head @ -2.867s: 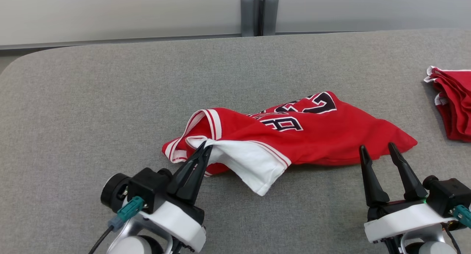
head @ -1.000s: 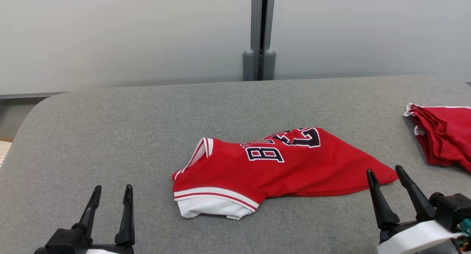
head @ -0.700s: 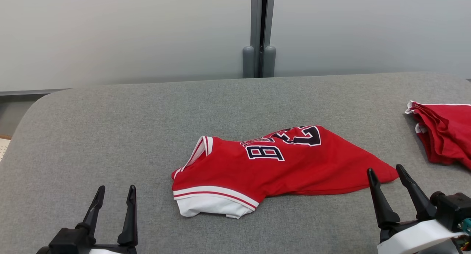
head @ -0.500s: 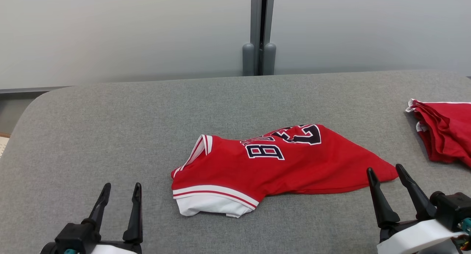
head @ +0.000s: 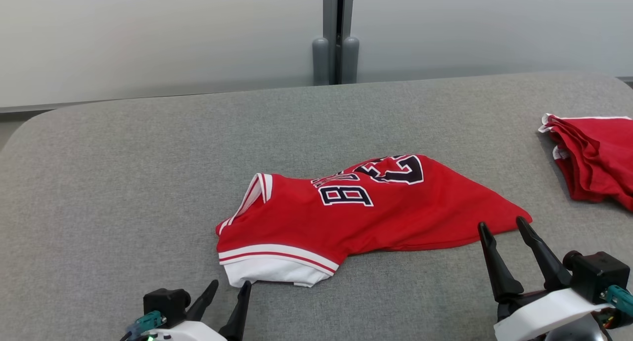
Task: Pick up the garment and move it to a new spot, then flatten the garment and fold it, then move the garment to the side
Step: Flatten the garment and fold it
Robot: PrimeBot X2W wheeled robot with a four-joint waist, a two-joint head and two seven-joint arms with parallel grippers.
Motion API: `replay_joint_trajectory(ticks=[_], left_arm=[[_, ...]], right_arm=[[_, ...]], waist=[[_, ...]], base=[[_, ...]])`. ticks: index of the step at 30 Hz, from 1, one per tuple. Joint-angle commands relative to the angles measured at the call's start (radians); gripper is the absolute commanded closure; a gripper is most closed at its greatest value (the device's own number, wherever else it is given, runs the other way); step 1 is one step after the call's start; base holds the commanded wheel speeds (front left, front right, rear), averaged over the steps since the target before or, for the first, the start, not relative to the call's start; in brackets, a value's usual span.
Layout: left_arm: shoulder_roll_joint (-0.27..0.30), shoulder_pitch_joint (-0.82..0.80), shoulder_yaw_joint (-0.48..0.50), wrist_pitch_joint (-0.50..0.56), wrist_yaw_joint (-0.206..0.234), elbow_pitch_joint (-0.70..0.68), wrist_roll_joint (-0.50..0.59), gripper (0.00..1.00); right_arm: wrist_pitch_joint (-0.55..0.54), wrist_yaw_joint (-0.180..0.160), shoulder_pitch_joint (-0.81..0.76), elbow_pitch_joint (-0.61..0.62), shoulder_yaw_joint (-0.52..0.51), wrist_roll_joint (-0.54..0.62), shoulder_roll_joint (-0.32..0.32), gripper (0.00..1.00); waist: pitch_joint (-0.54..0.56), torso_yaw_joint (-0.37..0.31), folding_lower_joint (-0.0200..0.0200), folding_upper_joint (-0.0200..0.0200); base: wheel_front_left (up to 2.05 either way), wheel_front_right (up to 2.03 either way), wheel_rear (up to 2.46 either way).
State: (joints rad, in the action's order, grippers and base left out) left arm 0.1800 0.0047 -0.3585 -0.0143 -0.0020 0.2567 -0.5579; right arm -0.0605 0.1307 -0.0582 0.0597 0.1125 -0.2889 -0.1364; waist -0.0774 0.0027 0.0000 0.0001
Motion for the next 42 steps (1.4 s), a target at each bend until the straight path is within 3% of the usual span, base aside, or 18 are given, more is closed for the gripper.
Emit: replay_joint_trajectory(ticks=[1, 8, 9, 10, 18, 27, 36, 37, 38, 39, 42], left_arm=[[0.002, -0.024, -0.001, 0.005, -0.011, 0.021, -0.008, 0.00], [-0.020, -0.083, -0.008, -0.020, -0.050, 0.117, -0.027, 0.00], [-0.017, -0.093, -0.008, -0.029, -0.050, 0.126, -0.021, 0.47], [-0.017, -0.098, -0.007, -0.034, -0.052, 0.136, -0.020, 1.00], [-0.001, -0.122, -0.004, -0.065, -0.065, 0.162, -0.019, 1.00], [0.012, -0.166, 0.000, -0.070, -0.054, 0.142, -0.011, 1.00], [0.026, -0.206, -0.008, -0.081, -0.059, 0.134, 0.001, 1.00], [0.026, -0.207, -0.008, -0.089, -0.058, 0.131, 0.003, 1.00], [0.027, -0.209, -0.006, -0.098, -0.054, 0.126, 0.005, 1.00], [0.029, -0.213, -0.007, -0.109, -0.054, 0.120, 0.011, 1.00], [0.036, -0.215, -0.001, -0.147, -0.044, 0.099, 0.026, 1.00]], right_arm=[[0.008, 0.000, 0.015, -0.003, 0.002, -0.004, 0.001, 0.00], [0.024, 0.000, 0.029, -0.017, -0.001, -0.011, 0.009, 0.00], [0.027, 0.000, 0.032, -0.019, -0.002, -0.012, 0.011, 0.00], [0.029, 0.000, 0.032, -0.022, -0.003, -0.013, 0.010, 0.00], [0.049, 0.000, 0.035, -0.100, -0.074, -0.002, -0.005, 0.00], [0.112, 0.000, 0.149, -0.344, -0.140, -0.023, -0.024, 0.00], [0.187, 0.000, 0.323, -0.608, -0.090, -0.081, -0.046, 0.00], [0.192, 0.000, 0.332, -0.626, -0.079, -0.093, -0.052, 0.53], [0.202, 0.000, 0.341, -0.640, -0.069, -0.103, -0.058, 0.92], [0.209, 0.000, 0.347, -0.652, -0.056, -0.115, -0.063, 1.00], [0.243, 0.000, 0.354, -0.660, -0.029, -0.142, -0.081, 1.00]], waist=[[-0.009, -0.010, 0.0000, -0.0001], [-0.044, -0.025, 0.0000, -0.0001], [-0.048, -0.027, 0.0000, -0.0001], [-0.051, -0.028, 0.0000, -0.0001], [-0.074, -0.029, 0.0000, -0.0001], [-0.150, -0.021, 0.0000, -0.0001], [-0.198, -0.006, 0.0000, -0.0001], [-0.198, -0.003, 0.0000, -0.0001], [-0.199, -0.001, 0.0000, -0.0001], [-0.199, 0.000, 0.0000, -0.0001], [-0.195, 0.002, 0.0000, -0.0001]], base=[[0.00, 0.00, 0.00], [0.00, 0.00, 0.00], [0.00, 0.00, 0.00], [0.00, 0.00, 0.00], [0.00, 0.00, 0.00], [0.00, 0.00, 0.00], [0.00, 0.00, 0.00], [0.00, 0.00, 0.00], [0.00, 0.00, 0.00], [0.00, 0.00, 0.00], [0.00, 0.00, 0.00]])
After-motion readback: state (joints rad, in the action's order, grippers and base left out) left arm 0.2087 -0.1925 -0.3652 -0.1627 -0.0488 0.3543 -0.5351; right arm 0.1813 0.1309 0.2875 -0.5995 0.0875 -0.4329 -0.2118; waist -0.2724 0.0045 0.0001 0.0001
